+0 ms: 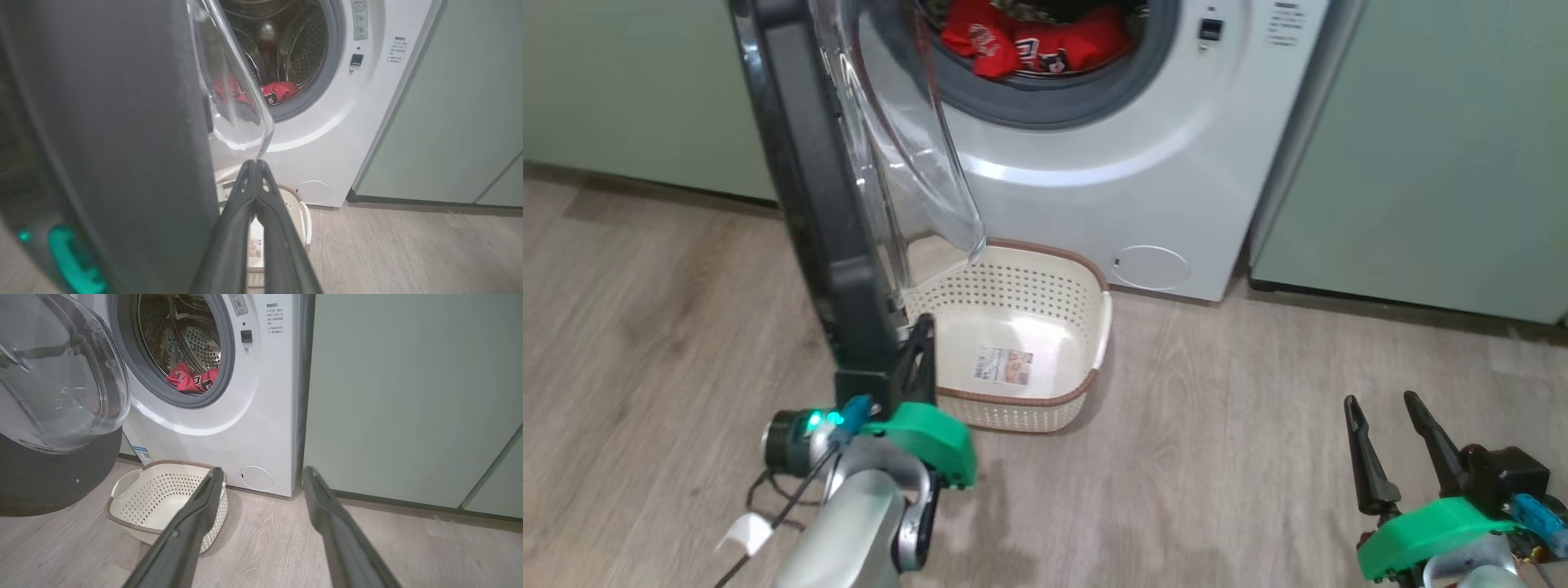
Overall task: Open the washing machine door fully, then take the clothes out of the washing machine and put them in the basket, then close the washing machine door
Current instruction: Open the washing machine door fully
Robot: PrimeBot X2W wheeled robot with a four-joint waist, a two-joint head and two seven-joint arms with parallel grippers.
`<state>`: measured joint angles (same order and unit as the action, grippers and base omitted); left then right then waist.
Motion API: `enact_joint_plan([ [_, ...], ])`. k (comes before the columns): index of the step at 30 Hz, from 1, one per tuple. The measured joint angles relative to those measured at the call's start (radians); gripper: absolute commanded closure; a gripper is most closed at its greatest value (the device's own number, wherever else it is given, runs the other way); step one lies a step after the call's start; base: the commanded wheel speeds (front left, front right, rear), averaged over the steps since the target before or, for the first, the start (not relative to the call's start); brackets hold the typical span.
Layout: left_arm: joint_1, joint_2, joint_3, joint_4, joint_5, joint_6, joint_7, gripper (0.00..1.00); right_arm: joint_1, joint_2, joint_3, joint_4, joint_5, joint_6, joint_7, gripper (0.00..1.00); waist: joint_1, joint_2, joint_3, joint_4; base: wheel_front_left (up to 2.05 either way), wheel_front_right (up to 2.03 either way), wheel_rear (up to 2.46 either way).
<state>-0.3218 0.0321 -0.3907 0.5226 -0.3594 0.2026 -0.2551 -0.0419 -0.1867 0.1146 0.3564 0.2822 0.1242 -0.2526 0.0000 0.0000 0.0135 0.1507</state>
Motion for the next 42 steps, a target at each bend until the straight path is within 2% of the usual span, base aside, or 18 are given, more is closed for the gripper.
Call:
enact_joint_plan([
  [7,0.025,0.011,0.13,-0.002,0.031,-0.006,0.0,1.0,0.0,0.002,0.004,0.0,0.0,0.0,0.0,0.0,0.0,0.0,-0.007,0.061,0.0,0.0,0.0],
  [18,0.006,0.071,0.327,0.052,0.059,-0.019,0.0,1.0,0.0,0.004,0.009,0.0,0.0,0.0,0.0,0.0,0.0,0.0,0.01,0.124,0.0,0.0,0.0],
  [31,-0.119,0.124,0.544,0.134,0.077,-0.051,0.0,1.0,-0.049,-0.016,0.031,-0.01,0.001,0.0,0.0,0.0,0.0,0.0,0.09,0.124,0.0,0.0,0.0],
  [42,-0.196,0.123,0.673,0.213,0.107,-0.062,0.0,1.0,-0.087,-0.037,0.039,-0.009,0.005,0.0,0.0,0.0,0.0,0.0,0.145,0.104,0.0,0.0,0.0],
])
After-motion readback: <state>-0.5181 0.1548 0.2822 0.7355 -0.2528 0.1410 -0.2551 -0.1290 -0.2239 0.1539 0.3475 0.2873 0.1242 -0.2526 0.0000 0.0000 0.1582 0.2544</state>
